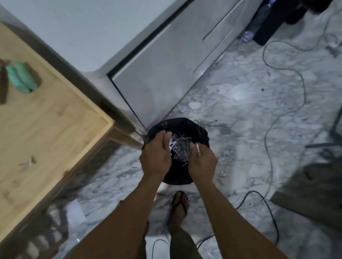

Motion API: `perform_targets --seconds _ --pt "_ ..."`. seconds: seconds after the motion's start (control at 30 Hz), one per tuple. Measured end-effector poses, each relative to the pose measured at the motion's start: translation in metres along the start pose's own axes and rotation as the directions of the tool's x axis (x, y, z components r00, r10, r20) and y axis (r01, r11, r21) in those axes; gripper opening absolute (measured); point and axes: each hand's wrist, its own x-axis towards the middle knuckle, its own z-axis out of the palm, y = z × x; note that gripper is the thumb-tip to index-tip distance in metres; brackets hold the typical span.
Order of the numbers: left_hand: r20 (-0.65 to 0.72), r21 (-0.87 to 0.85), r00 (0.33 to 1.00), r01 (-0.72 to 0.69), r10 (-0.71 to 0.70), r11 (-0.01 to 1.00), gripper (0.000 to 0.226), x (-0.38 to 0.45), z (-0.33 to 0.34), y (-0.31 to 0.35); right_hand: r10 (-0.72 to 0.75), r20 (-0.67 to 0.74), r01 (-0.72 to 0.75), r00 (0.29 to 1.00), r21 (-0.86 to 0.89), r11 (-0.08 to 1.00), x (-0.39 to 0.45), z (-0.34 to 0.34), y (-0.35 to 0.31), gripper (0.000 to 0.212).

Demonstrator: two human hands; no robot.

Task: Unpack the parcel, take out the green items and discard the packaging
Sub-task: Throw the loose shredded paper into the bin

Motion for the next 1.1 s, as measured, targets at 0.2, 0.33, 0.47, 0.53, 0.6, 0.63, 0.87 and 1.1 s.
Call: perform_targets --seconds 0.2,0.33,0.47,0.53,0.6,0.63,0.87,1.1 --pt "0.180 0.045 0.976 0.113 -0.119 0.993 0.056 0.021 0.055 -0.025 0.066 0.213 -0.068 0.975 0.006 0.998 0.025 0.021 0.026 0.047" --pt "0.169 -0.022 0.982 0.085 -0.080 0.996 0.055 0.009 0.034 -0.016 0.119 0.240 -0.126 0.964 0.014 0.992 0.019 0.012 0.013 0.054" --pt "0.138 -0.065 0.989 0.060 -0.051 0.996 0.056 -0.010 -0.017 0.002 0.066 0.213 -0.073 0.975 0.029 0.997 0.004 -0.012 -0.031 0.048" --pt "0.098 -0.086 0.995 0.028 -0.020 0.996 0.056 -0.025 -0.048 0.014 0.060 0.211 -0.068 0.976 0.031 0.997 -0.007 -0.025 -0.058 0.046" --pt "0.035 -0.125 0.999 -0.004 0.009 0.992 0.058 -0.043 -0.087 0.023 0.043 0.220 -0.060 0.975 0.069 0.996 -0.022 -0.035 -0.092 0.044" --pt "-0.020 -0.150 0.999 -0.029 0.026 0.988 0.056 -0.053 -0.106 0.025 0.021 0.219 -0.041 0.975 0.087 0.995 -0.031 -0.038 -0.108 0.044" --pt "-0.367 -0.196 0.928 -0.018 -0.057 0.980 0.041 -0.113 -0.233 -0.041 -0.267 0.313 0.213 0.911 0.198 0.957 -0.115 -0.026 -0.223 0.034" --pt "-0.612 -0.024 0.754 0.283 -0.238 0.959 0.042 -0.176 -0.295 -0.198 -0.458 0.467 0.452 0.756 0.133 0.882 -0.174 0.064 -0.260 0.045"
